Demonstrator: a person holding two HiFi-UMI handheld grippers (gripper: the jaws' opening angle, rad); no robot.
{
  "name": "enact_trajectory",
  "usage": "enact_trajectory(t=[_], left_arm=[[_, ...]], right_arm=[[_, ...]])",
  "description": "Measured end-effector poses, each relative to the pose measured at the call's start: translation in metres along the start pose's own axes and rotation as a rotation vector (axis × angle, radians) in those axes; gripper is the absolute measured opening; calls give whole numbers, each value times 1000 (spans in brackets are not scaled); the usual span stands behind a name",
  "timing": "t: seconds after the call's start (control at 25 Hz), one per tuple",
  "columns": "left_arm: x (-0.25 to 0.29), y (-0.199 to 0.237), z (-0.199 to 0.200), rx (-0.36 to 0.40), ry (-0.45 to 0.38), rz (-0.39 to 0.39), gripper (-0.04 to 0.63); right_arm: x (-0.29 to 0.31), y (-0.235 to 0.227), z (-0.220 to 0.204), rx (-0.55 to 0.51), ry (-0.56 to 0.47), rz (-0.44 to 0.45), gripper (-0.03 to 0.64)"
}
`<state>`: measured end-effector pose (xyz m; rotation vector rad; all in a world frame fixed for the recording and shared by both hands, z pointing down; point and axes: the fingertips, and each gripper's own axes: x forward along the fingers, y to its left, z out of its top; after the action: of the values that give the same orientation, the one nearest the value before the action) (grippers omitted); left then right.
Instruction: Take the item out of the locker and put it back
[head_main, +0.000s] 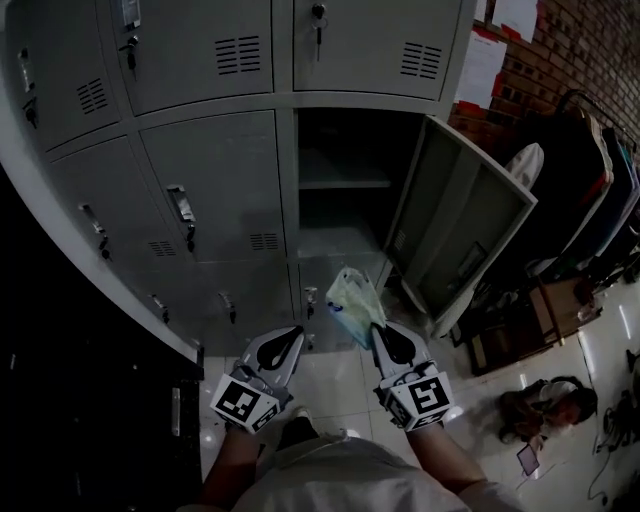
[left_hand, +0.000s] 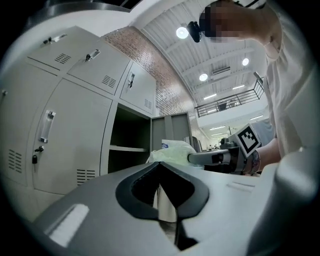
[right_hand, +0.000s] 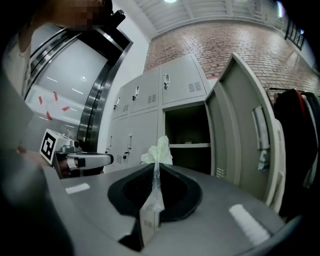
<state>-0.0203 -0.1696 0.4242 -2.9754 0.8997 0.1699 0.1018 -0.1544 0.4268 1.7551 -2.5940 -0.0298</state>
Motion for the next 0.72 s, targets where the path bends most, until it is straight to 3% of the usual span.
enact_trajectory(t=[0.2, 0.36, 0.72], left_arm=[[-35, -71, -8, -7, 22, 28, -31], [-52, -118, -7, 0, 34, 9, -31], [-78, -146, 5, -5, 30, -2, -31]], right_arm=[[-70, 28, -1, -11, 4, 50, 17], [-115, 35, -3, 11, 19, 38, 15], [-148, 51, 4, -5, 14, 8, 14]])
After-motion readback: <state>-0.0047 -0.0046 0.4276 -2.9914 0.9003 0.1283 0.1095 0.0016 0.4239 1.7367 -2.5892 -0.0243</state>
